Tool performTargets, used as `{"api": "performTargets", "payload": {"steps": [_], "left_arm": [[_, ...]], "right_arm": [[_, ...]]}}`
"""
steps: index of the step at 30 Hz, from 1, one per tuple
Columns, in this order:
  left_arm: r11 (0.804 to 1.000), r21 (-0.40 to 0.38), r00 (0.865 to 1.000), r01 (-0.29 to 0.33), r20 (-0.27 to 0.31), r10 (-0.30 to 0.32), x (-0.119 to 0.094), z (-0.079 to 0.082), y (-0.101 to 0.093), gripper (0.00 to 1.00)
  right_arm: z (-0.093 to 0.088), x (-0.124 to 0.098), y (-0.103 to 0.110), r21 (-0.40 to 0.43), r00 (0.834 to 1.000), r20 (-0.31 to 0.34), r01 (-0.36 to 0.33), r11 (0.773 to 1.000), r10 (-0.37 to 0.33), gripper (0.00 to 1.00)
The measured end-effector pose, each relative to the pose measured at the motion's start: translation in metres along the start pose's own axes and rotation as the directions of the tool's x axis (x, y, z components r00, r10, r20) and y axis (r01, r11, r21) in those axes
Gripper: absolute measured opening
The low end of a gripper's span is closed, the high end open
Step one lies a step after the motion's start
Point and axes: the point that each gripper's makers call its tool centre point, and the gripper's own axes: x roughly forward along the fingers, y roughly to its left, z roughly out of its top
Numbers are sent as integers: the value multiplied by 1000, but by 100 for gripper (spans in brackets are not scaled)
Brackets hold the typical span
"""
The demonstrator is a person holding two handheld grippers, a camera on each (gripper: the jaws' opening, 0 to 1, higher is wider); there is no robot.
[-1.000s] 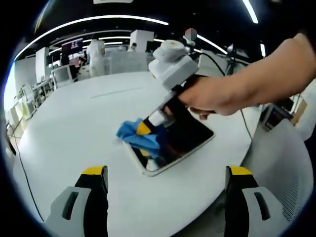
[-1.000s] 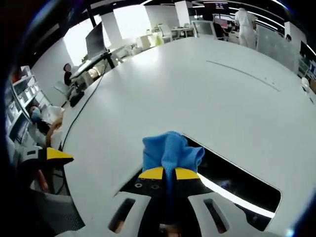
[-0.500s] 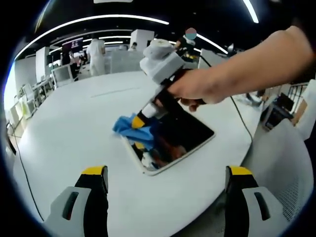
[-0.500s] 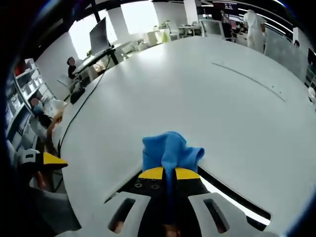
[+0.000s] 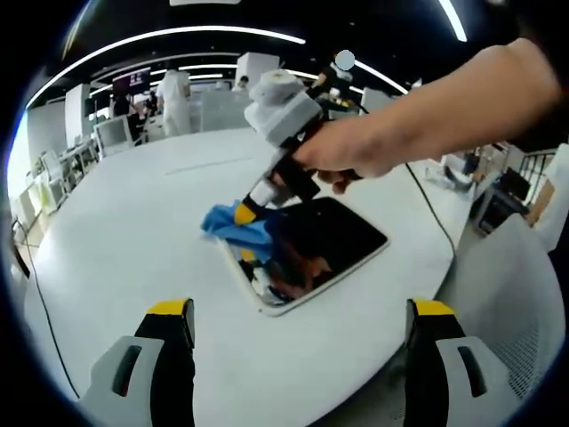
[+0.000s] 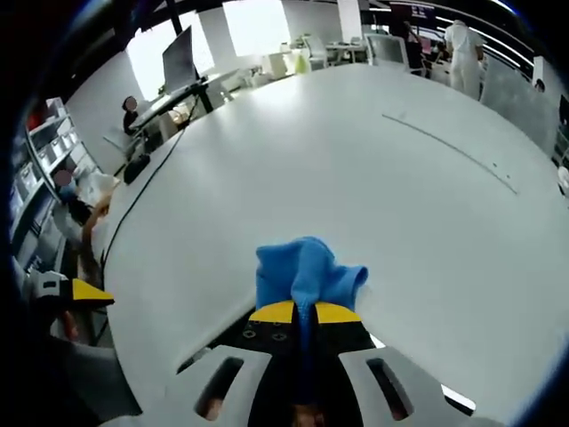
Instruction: Wipe the mirror surface with the cleaning cloth until all visible marks leave the cleaned area.
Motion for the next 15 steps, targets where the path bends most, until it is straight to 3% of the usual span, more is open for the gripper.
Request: {"api": "performTargets", "payload": {"steps": [15], "left_arm": [[1000,1,1000,3,-9,-3,1,-1,-1,99]], "right_arm": [[-2,0,-3,-17,1000,-7,-1,1000,1,1]]}}
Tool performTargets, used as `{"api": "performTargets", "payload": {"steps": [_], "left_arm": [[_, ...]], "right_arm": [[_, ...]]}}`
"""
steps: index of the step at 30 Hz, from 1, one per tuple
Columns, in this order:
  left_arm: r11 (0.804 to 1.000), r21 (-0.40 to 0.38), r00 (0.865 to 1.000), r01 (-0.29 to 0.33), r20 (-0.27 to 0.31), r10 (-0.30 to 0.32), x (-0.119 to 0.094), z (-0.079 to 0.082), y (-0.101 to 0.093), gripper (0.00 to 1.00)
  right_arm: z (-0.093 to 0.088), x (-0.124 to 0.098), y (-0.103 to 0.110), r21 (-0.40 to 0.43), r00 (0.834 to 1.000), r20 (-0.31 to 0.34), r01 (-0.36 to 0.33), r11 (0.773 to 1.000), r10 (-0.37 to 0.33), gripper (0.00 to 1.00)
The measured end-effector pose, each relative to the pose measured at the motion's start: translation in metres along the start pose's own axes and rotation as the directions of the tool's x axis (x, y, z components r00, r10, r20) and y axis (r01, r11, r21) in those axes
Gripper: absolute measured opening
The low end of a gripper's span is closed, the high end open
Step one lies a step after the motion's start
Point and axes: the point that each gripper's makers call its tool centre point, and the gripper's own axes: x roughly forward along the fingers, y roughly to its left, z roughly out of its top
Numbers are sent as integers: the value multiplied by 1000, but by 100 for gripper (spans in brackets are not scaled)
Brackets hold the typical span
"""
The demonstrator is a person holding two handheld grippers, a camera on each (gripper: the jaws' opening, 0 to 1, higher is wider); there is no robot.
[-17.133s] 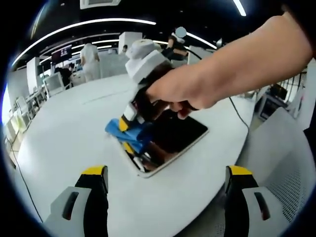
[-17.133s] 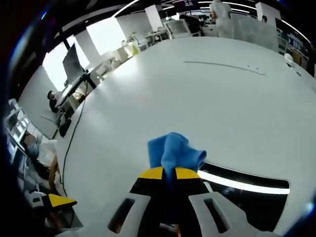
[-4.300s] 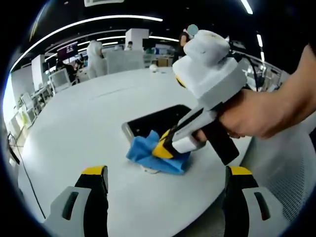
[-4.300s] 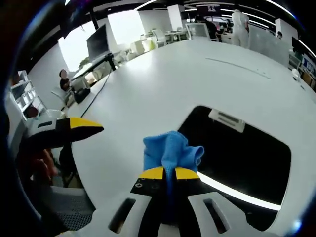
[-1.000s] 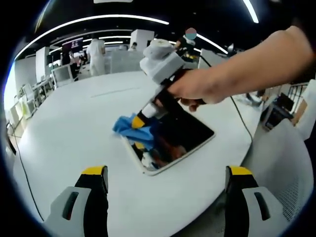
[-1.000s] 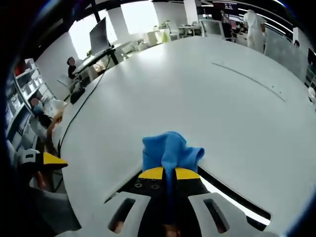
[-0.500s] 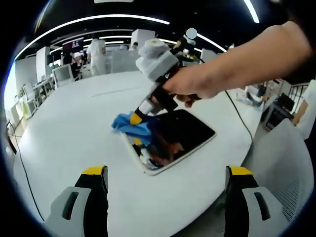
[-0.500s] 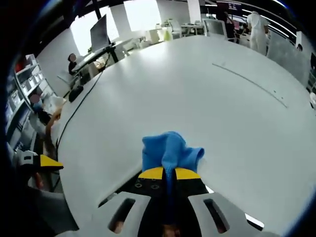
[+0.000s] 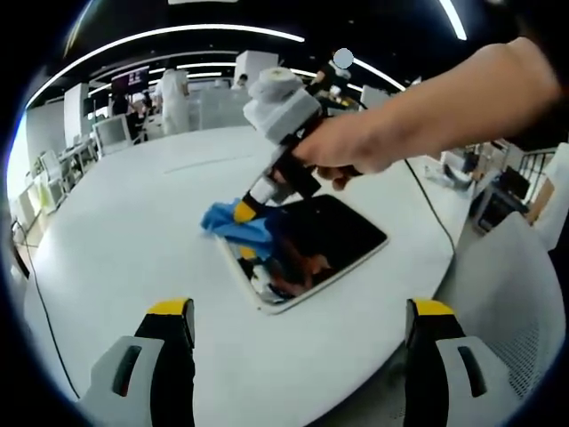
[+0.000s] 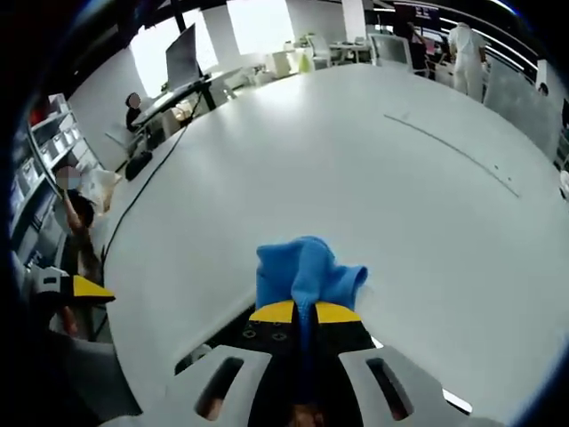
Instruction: Wipe the mirror surface with the cleaning cloth until all visible marks leave the cleaned area.
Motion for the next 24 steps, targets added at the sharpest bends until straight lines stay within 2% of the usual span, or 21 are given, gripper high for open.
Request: {"api": "performTargets", "payload": {"steps": [24], "left_arm": [[1000,9,1000,4,-2,-4,0,0,-1,99]], "right_arm": [[-17,-15,-21,0,999,-36,30,1000,-30,1]]}}
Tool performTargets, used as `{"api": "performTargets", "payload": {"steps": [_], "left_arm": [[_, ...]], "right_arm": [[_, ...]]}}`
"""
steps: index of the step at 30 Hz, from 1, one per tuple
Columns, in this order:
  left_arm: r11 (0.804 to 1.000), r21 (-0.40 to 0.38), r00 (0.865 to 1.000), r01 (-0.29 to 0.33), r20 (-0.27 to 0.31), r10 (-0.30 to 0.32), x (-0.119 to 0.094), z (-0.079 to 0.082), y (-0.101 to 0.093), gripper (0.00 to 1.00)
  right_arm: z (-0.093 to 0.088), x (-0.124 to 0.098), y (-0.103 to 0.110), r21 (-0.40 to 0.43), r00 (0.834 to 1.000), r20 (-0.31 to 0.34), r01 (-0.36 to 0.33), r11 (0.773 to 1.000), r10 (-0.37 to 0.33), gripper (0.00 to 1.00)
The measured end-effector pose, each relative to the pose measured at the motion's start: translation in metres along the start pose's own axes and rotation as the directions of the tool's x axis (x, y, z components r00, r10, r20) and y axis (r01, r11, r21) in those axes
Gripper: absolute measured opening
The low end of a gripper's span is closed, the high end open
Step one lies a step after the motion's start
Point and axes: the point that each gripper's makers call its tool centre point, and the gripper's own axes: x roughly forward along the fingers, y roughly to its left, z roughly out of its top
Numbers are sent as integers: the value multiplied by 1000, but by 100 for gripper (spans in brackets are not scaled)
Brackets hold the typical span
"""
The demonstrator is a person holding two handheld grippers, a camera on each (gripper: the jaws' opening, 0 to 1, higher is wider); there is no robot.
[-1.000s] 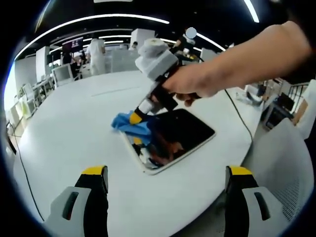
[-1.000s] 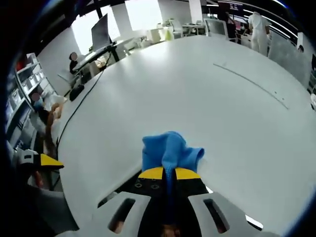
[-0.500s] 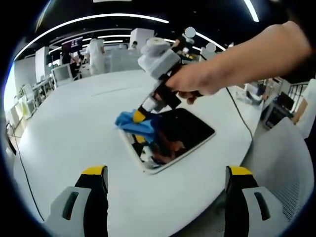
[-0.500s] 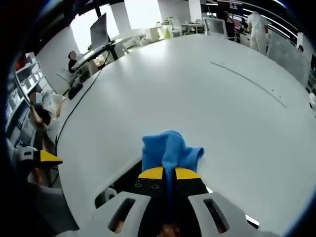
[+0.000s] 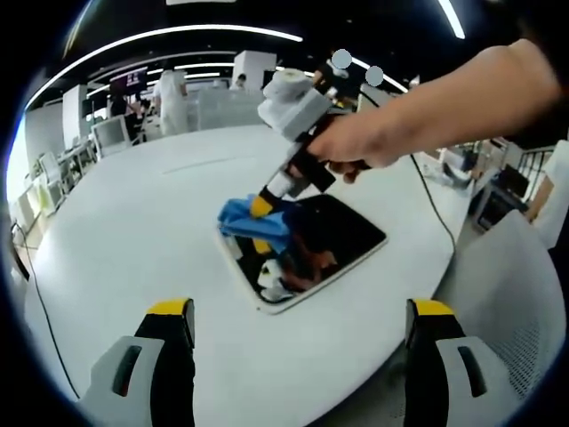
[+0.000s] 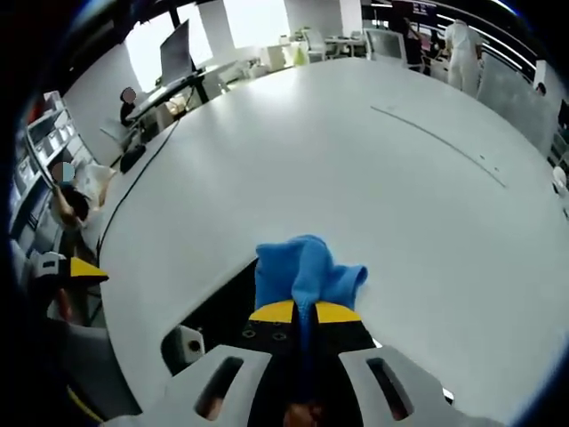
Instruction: Wipe the mirror surface with the cleaning cloth until all visible marks leave the cleaned area.
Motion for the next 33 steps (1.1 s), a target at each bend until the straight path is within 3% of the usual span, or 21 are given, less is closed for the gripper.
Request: {"api": "performTargets", "payload": {"steps": [33], "left_arm": [[1000,12,1000,5,-5,-5,1,-1,-1,99]], "right_arm": [[-13,-9,-11,3,999,-2,40,999,-40,1]]}}
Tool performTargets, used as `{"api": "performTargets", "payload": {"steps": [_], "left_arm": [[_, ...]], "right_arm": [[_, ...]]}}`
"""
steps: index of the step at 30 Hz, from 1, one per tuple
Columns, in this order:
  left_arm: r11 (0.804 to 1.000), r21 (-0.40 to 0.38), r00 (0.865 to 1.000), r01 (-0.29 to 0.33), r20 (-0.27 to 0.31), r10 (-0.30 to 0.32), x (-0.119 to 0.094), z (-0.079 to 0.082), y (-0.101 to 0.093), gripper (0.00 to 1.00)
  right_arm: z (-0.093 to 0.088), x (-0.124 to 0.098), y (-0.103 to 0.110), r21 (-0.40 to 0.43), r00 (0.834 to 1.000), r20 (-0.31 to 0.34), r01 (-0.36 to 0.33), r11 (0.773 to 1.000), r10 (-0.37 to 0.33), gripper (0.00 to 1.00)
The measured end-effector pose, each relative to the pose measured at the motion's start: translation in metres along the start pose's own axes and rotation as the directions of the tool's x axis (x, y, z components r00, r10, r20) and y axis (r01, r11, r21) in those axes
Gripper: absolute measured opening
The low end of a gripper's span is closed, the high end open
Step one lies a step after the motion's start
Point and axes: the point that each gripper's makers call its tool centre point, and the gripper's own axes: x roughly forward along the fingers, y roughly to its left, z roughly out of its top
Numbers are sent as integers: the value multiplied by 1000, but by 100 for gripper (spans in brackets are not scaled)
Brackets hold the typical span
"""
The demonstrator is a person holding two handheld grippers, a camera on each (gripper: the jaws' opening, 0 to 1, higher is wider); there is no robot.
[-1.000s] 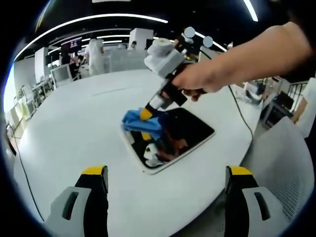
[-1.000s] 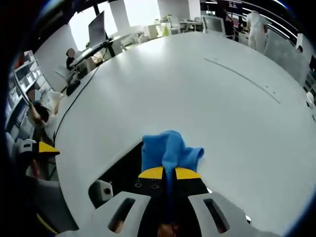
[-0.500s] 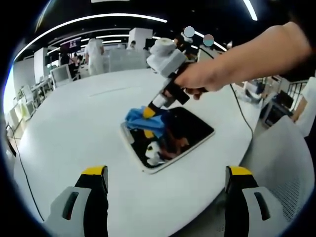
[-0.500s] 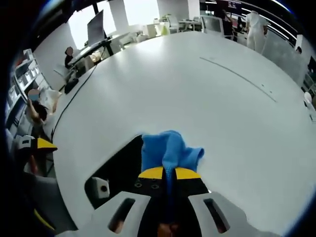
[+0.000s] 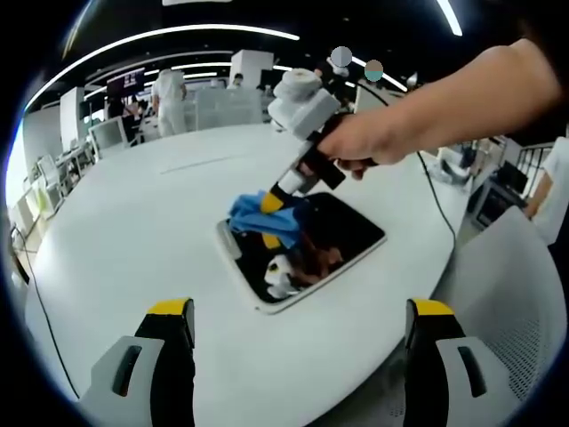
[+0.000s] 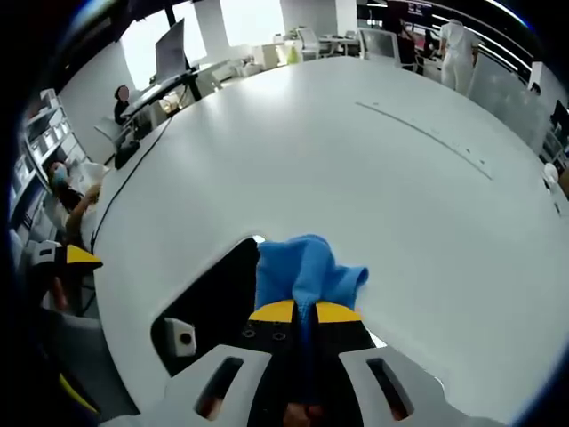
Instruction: Wipe the mirror surface with the cleaning cloth until all visible marks leave the cleaned area.
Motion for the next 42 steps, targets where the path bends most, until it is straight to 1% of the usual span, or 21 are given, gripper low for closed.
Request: {"api": "performTargets", "payload": {"steps": [11,16,23,42], "left_arm": [[1000,2,1000,0,2,0,0,0,0,99],[1000,3,1000,0,5,0,0,1,0,99],[1000,10,1000,7,7,-7,1,1,-1,99],[1000,10,1000,-1,17,1,-2,3,0,99]], "right_arm": [[-9,-5,7,20,1000,10,9,1000,-9,1],[-14,-8,15,-17,1000,7,16,1000,-16,1],[-21,-11,21,-26,1000,5,11,1000,-11,1],[-38,-21,43,-30,1000,7,5,1000,-5,1]]}}
